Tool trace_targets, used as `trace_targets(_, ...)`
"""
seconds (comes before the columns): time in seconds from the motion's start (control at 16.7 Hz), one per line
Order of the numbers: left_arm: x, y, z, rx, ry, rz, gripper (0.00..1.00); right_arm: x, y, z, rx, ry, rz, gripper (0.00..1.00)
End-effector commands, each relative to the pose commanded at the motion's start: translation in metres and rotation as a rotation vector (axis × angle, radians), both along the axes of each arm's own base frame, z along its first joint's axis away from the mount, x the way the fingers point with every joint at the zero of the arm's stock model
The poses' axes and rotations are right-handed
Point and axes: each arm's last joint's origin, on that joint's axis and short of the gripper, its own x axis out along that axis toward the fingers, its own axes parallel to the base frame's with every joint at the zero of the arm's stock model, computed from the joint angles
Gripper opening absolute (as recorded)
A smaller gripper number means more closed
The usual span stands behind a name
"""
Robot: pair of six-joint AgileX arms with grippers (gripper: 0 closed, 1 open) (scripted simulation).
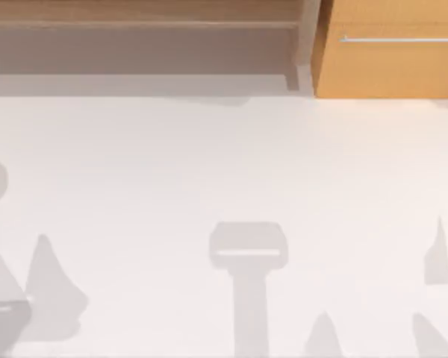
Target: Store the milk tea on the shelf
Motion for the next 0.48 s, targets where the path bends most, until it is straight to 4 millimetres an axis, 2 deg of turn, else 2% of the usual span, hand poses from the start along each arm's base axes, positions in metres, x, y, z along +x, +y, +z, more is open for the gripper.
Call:
trace_targets(0.24,0.004,0.034,-0.032,0.021,0.013,-0.021,1.0,0.0,0.0,0.0,0.0,0.0,0.0,1.0)
trace_targets(0.48,0.003,0.05,-0.051,0.035,0.02,-0.032,1.0,0.0,0.0,0.0,0.0,0.0,0.0,1.0)
